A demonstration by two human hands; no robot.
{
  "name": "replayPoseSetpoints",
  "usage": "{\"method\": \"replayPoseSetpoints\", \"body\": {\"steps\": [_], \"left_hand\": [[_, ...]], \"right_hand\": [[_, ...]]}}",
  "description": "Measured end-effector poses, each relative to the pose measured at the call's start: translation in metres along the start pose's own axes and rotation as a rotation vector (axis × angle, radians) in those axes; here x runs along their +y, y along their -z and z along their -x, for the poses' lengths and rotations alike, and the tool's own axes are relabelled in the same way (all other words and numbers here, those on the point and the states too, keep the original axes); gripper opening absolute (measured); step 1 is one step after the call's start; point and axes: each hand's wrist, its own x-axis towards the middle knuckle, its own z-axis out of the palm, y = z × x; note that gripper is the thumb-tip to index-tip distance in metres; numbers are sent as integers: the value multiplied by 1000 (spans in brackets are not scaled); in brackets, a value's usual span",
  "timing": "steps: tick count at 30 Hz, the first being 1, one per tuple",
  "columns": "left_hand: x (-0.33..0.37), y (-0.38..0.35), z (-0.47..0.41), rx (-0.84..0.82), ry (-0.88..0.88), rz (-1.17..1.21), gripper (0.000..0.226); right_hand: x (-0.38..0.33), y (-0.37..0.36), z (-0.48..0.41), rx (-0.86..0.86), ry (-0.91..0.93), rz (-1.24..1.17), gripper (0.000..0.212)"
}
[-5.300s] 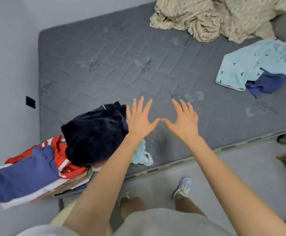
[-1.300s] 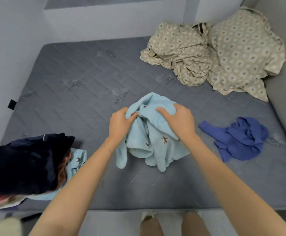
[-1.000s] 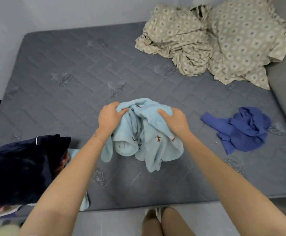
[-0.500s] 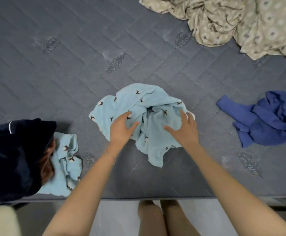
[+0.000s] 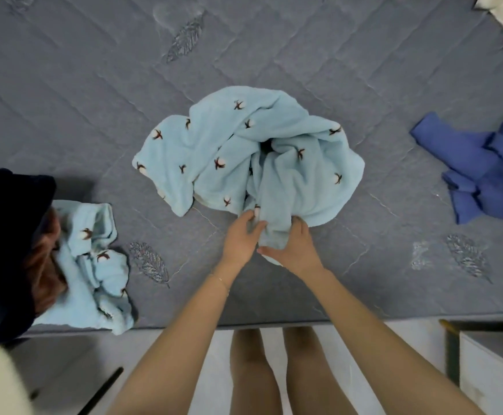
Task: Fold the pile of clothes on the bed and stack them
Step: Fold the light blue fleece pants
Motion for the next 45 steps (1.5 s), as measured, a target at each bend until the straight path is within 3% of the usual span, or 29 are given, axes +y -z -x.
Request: {"method": "replayPoseSetpoints", "body": {"steps": [3, 7, 10, 13, 18, 21, 25, 28, 30, 32, 36, 40, 45], "left_hand": [[7, 8, 5, 52, -89, 48, 18], [36, 28, 14, 192, -139, 77, 26], [67, 50, 27, 238, -188, 133, 35], [107, 85, 46, 222, -226, 118, 32], [169, 143, 88, 6, -236, 168, 12], [199, 164, 125, -119, -202, 184, 43], [230, 194, 167, -271, -370, 118, 75], [247, 207, 192, -333, -517, -38, 90], [253, 212, 204, -230, -580, -103, 76], [258, 218, 209, -98, -636, -191, 44], [273, 231, 214, 96, -696, -372, 7], [299, 238, 225, 154, -573, -66, 13], [327, 231, 224, 147, -620, -202, 18]], "right_hand": [[-11, 3, -1, 102, 38, -150, 83], [-36, 25, 8, 139, 110, -164, 30], [-66, 42, 29, 127, 163, -176, 44], [-106, 60, 63, 145, 215, -137, 40], [-183, 86, 126, 233, 192, -398, 26], [-226, 99, 160, 230, 200, -500, 25], [-261, 126, 195, 285, 191, -600, 33], [-278, 149, 214, 262, 130, -822, 42], [-291, 163, 227, 188, 168, -979, 44], [-307, 173, 235, 135, 146, -1040, 42], [-324, 175, 257, 15, 144, -980, 38], [-305, 180, 263, -51, 203, -949, 23], [-283, 179, 259, -92, 242, -606, 41]]}}
